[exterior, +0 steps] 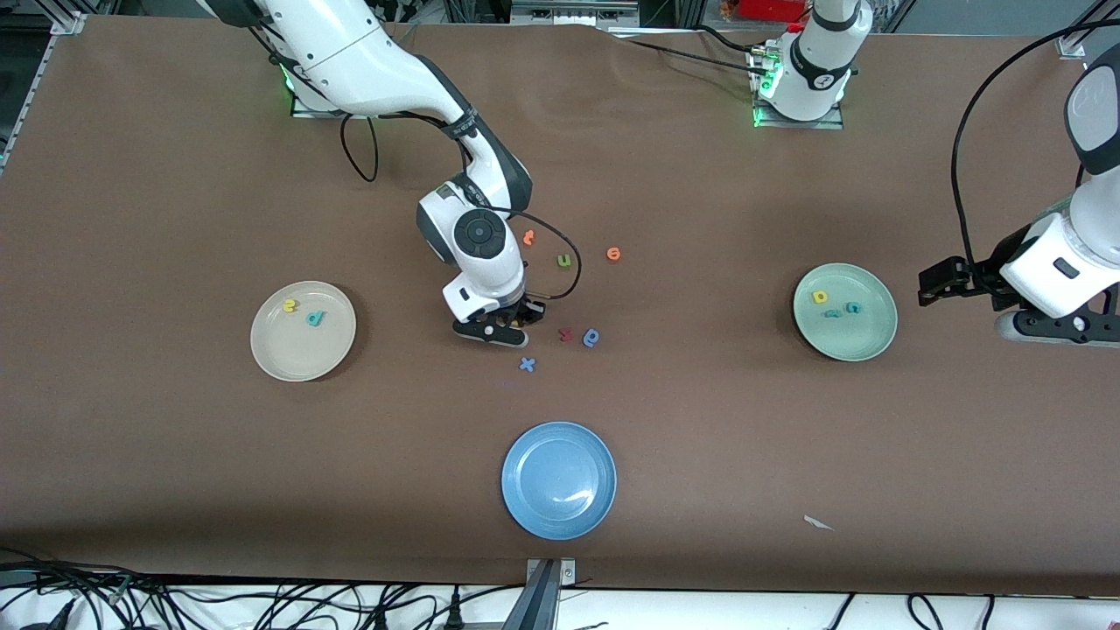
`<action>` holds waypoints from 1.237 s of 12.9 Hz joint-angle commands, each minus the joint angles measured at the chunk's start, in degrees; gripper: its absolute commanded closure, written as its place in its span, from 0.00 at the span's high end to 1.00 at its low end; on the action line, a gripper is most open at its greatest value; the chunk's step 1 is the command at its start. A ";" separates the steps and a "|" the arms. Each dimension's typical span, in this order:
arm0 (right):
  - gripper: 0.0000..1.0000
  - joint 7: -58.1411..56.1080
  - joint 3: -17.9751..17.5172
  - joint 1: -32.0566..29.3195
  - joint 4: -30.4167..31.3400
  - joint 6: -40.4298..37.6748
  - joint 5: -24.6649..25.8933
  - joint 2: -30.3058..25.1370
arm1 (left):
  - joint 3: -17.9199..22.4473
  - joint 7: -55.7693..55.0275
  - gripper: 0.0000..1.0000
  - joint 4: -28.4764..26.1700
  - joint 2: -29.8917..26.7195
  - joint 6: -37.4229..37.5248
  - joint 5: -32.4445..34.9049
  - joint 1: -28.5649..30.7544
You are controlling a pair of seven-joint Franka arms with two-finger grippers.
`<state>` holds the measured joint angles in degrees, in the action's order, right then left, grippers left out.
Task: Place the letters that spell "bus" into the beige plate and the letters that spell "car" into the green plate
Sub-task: 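Grasp the yellow u and carry it to the beige plate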
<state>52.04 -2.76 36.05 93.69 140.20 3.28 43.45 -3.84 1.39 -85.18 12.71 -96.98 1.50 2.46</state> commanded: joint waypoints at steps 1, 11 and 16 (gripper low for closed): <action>0.12 -2.01 0.21 -1.85 2.72 0.34 1.47 -3.01 | 0.59 1.16 1.00 0.72 -1.37 0.48 -1.16 0.09; 0.13 -33.98 -4.01 -22.40 17.56 -11.18 1.38 -22.08 | 0.50 1.69 1.00 0.81 -1.10 0.21 -0.80 -0.26; 0.18 -49.81 -3.83 -31.28 27.41 -11.09 1.38 -29.56 | 0.06 1.51 1.00 0.81 -1.10 0.30 -0.98 -1.40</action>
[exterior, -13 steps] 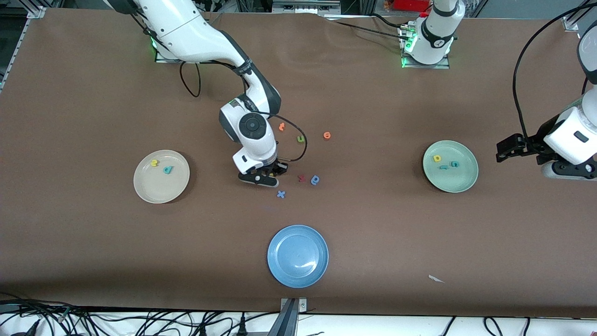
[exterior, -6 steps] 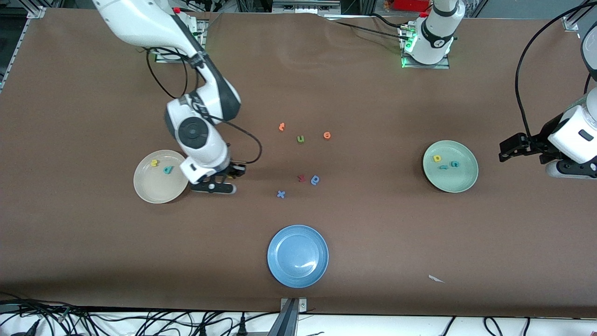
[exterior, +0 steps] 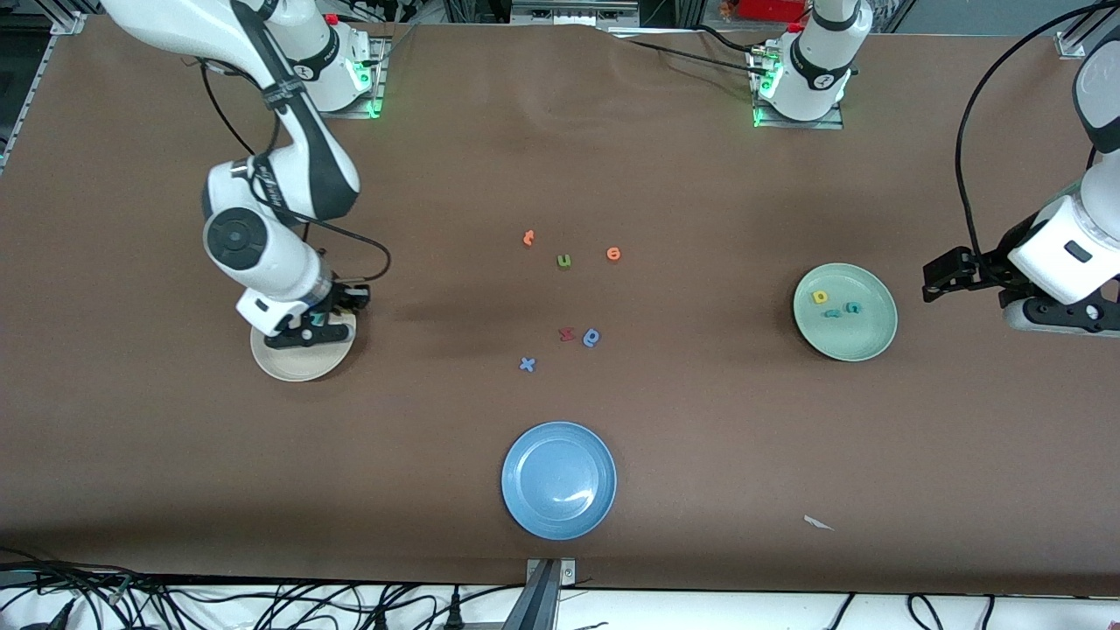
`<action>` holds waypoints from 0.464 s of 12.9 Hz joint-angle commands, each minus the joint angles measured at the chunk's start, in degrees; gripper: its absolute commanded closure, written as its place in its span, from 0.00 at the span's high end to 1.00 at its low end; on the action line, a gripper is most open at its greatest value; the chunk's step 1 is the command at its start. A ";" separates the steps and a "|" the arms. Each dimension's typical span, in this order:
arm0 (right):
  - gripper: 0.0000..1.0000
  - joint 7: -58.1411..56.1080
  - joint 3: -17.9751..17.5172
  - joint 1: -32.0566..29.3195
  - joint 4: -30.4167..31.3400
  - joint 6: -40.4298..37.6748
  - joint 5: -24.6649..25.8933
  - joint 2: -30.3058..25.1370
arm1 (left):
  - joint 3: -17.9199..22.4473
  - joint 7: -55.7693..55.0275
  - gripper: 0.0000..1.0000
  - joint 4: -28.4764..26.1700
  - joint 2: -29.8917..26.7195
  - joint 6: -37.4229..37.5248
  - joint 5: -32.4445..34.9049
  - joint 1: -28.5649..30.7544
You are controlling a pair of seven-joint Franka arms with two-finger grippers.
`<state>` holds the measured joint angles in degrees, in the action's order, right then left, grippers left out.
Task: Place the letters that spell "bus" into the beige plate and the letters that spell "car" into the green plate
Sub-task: 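Open the right gripper to release the u in the beige plate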
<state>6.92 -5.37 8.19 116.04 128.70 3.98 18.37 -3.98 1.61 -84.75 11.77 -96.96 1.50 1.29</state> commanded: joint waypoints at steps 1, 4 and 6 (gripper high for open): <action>0.25 -6.81 -1.13 -4.40 5.68 0.41 0.59 -5.18 | 0.20 1.29 1.00 0.37 -0.17 0.28 -0.89 -0.24; 1.00 -7.71 -0.60 -4.84 5.86 0.68 0.50 -5.18 | 0.29 1.38 1.00 0.02 -0.08 0.19 -1.76 0.11; 1.00 -7.71 -0.60 -4.93 5.78 0.76 0.24 -5.18 | 0.20 1.38 1.00 0.19 1.14 0.10 -1.77 -0.32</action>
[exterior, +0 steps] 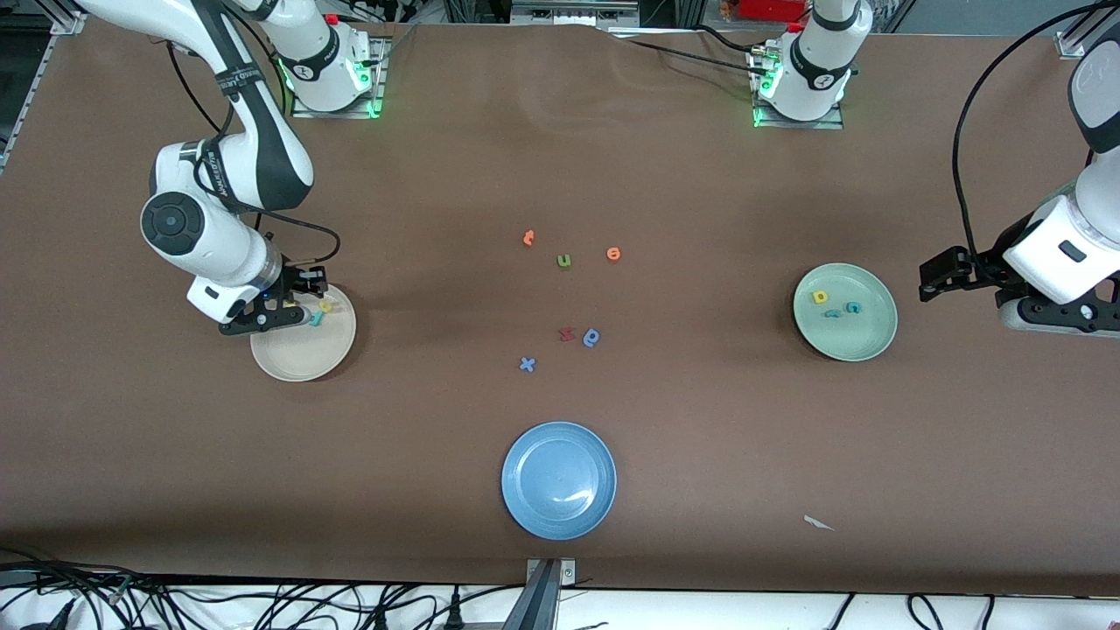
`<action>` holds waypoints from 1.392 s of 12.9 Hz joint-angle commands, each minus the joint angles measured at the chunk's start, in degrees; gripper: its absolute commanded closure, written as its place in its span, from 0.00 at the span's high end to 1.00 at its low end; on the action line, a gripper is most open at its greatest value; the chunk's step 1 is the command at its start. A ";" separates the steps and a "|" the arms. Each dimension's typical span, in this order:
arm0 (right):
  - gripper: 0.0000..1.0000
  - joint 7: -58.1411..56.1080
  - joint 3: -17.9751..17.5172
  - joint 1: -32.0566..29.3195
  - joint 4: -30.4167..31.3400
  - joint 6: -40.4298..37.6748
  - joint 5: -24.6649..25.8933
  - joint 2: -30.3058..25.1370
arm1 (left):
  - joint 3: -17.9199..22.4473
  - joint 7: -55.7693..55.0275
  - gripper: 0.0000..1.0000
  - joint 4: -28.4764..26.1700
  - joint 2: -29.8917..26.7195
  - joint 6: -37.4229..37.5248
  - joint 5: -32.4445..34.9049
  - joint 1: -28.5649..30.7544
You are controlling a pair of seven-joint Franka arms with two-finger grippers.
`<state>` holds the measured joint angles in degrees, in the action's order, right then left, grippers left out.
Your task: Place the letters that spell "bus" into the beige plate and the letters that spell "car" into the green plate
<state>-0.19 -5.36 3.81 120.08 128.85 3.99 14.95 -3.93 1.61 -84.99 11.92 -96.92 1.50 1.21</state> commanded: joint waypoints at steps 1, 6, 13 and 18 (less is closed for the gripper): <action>1.00 -0.52 -0.62 -0.55 1.56 0.61 0.23 -1.77 | 0.07 1.38 1.00 0.53 1.52 -0.02 -1.59 -0.33; 1.00 -0.16 -0.62 -0.55 -1.07 0.87 -0.82 -3.61 | -0.19 0.50 1.00 0.44 0.31 -1.69 -1.42 -2.09; 1.00 1.50 -0.27 -0.47 -14.23 -15.08 -4.78 -6.60 | -0.72 0.23 1.00 0.44 0.47 -0.72 -1.24 -2.27; 1.00 0.98 1.23 -0.38 -28.13 -33.28 -4.69 -7.57 | -0.72 -0.12 1.00 0.62 0.03 -0.72 -1.85 -2.36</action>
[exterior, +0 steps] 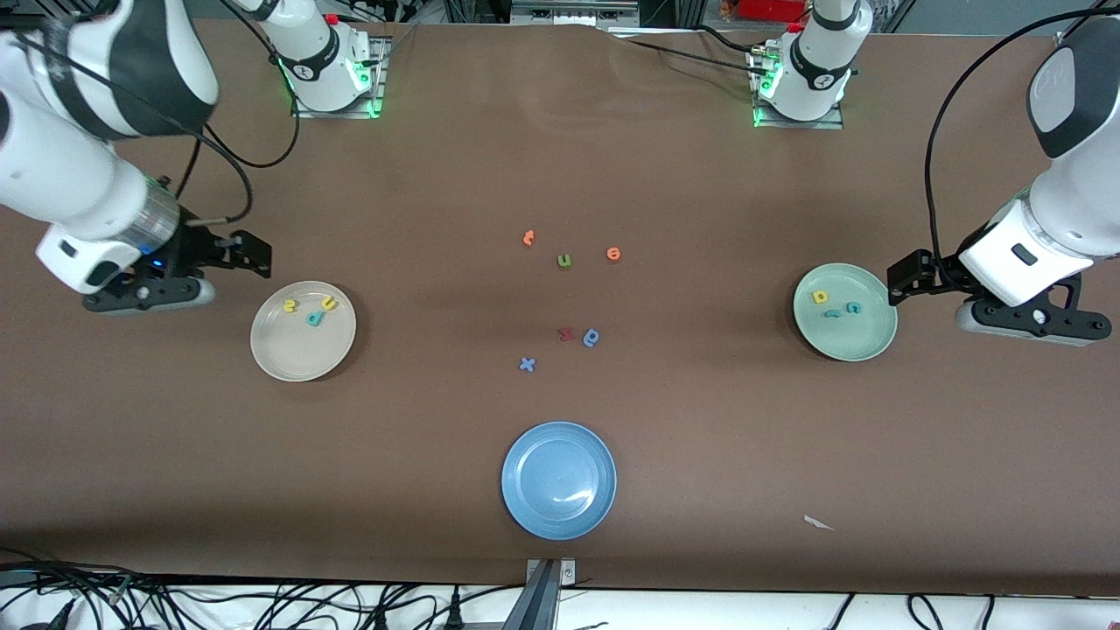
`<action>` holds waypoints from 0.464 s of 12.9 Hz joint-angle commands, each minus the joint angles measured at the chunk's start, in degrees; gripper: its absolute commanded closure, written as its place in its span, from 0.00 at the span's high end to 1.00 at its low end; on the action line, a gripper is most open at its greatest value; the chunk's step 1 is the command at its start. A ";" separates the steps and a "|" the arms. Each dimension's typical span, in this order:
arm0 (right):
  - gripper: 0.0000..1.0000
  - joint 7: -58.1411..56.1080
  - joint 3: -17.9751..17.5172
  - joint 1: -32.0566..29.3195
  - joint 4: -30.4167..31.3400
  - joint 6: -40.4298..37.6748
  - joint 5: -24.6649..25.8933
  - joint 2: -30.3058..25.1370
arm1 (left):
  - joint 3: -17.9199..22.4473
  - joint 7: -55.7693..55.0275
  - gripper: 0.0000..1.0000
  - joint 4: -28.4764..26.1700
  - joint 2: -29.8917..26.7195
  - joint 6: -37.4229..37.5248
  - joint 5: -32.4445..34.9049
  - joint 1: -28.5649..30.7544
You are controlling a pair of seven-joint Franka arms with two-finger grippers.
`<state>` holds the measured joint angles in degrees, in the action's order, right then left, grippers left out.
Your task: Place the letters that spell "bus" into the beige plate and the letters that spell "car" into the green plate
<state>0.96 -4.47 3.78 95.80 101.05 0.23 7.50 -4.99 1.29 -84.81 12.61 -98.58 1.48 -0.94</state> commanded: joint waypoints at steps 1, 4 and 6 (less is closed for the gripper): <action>1.00 -0.34 0.95 -0.35 -5.26 -7.87 -0.93 -0.55 | 0.34 0.46 1.00 0.43 -0.84 0.94 -1.83 0.14; 1.00 -5.16 2.88 -0.35 -9.13 -14.10 -0.93 -1.61 | 0.51 0.38 1.00 0.43 -1.63 0.94 -1.83 0.58; 1.00 -4.91 2.89 -0.44 -10.37 -16.24 -0.93 -1.61 | 0.86 0.64 1.00 0.43 -1.72 0.94 -1.83 0.93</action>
<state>-2.89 -1.52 3.74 87.13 87.34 0.23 6.05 -4.51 1.29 -84.62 11.63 -98.58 1.48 -0.54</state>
